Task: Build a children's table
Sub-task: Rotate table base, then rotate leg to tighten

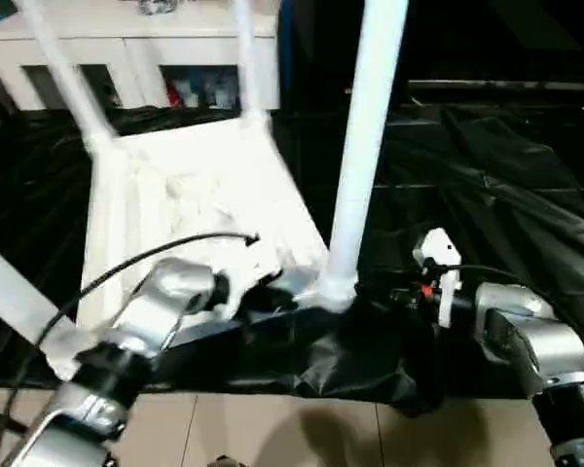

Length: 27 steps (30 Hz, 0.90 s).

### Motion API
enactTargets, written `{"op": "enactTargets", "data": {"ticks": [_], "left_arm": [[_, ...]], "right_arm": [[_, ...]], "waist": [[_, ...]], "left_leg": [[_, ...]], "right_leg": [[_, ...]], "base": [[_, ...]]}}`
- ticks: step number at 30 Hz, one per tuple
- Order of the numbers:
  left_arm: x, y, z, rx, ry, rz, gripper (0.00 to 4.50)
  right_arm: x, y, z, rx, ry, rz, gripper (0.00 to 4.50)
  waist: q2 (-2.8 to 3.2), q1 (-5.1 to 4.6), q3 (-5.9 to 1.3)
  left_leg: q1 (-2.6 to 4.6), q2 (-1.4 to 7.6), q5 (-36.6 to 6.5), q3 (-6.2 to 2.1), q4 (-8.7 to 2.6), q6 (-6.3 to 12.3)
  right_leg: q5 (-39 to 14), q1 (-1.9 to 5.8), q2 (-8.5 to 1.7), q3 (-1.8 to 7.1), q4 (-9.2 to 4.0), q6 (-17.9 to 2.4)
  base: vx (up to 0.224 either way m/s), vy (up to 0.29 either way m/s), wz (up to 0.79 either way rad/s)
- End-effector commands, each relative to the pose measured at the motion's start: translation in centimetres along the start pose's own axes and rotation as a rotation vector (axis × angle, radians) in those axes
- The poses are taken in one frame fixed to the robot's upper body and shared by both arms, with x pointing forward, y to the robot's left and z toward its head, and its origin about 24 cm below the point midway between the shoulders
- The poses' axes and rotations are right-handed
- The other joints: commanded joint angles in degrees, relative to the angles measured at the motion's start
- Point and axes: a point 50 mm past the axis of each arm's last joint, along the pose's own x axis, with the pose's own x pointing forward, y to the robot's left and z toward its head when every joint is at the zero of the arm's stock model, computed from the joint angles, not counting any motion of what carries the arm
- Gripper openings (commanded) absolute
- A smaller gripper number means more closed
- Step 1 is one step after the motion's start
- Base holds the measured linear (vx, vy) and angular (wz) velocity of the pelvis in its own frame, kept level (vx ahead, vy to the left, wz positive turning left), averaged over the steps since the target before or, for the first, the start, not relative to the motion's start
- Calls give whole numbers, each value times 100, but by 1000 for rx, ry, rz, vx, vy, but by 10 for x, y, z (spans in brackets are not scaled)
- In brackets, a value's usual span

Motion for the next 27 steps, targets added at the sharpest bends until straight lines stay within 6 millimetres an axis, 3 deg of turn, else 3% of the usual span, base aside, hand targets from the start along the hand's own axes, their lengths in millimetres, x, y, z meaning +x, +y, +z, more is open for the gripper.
{"op": "enactTargets", "data": {"ticks": [1,7,15,27], "left_arm": [[-1,2,5,30,-26,-10,0],[-3,2,7,44,-50,-29,0],[-2,1,6,58,-51,-60,0],[-1,1,5,59,-48,-62,0]], "right_arm": [[0,-1,8,-45,-3,32,206],[3,-2,10,-69,-6,44,258],[16,1,11,-136,19,96,322],[28,-4,12,-205,46,59,406]], "waist": [[-116,-2,-404],[-117,-9,-407],[-101,3,-434],[-104,10,-421]], "left_leg": [[113,79,-1848,-9,-389,179],[102,73,-1757,-12,-387,147],[94,83,-1544,-3,-367,207],[101,77,-1651,-4,-374,149]], "right_leg": [[-2002,251,-196,134,-485,-1110],[-2103,247,-215,140,-487,-1038],[-1568,262,-203,141,-422,-1221],[-1816,259,-203,141,-435,-1162]], "base": [[0,0,0],[0,0,0],[0,0,0],[0,0,0]]}}
